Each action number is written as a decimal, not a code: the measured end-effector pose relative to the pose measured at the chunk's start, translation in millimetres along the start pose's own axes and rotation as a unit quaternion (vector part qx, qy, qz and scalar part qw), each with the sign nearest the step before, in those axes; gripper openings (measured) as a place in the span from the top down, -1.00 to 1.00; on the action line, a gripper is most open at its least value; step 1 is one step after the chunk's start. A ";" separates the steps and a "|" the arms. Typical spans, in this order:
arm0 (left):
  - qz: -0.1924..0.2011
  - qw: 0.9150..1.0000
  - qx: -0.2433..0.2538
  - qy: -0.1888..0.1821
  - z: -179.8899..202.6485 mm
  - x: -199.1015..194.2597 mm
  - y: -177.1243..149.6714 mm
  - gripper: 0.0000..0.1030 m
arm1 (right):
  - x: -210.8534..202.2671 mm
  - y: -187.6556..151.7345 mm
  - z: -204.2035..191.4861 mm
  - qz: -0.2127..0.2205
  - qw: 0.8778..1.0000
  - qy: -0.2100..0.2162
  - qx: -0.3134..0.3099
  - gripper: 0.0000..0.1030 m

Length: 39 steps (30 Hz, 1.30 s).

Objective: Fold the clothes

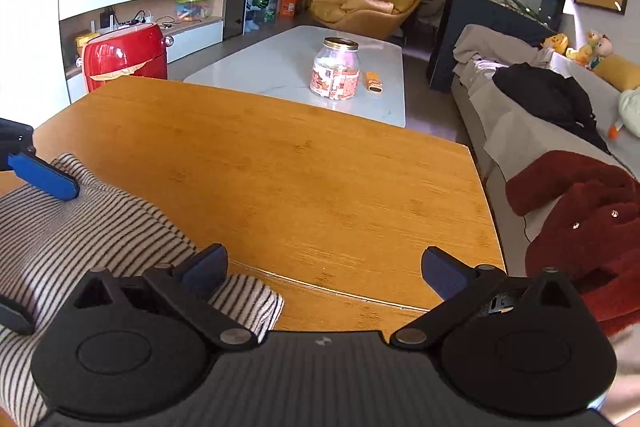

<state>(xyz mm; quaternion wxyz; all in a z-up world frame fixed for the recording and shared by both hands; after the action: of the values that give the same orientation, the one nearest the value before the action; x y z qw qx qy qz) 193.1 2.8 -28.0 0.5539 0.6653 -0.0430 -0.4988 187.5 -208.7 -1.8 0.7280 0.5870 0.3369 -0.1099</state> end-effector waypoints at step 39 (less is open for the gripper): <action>-0.036 0.973 -0.219 0.058 -83.2 -3.1 -22.8 -1.00 | -53.6 -65.7 -43.0 -0.070 0.940 0.237 0.236 -0.53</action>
<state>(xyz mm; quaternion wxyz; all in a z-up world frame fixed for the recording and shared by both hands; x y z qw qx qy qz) 239.4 71.2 -53.2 0.6690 0.5569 0.1237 -0.4764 95.4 -200.2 -23.5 0.4584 0.7259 0.5041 -0.0944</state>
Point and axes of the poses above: each gripper's, at about its wrist camera, not at the fingertips, and x roughly the way its jaws point, z to its right, y to its top, the point moved 6 cm from there along x, roughly the way its jaws point, and after that the axes turned 5 degrees about y, right-handed, at the moved point
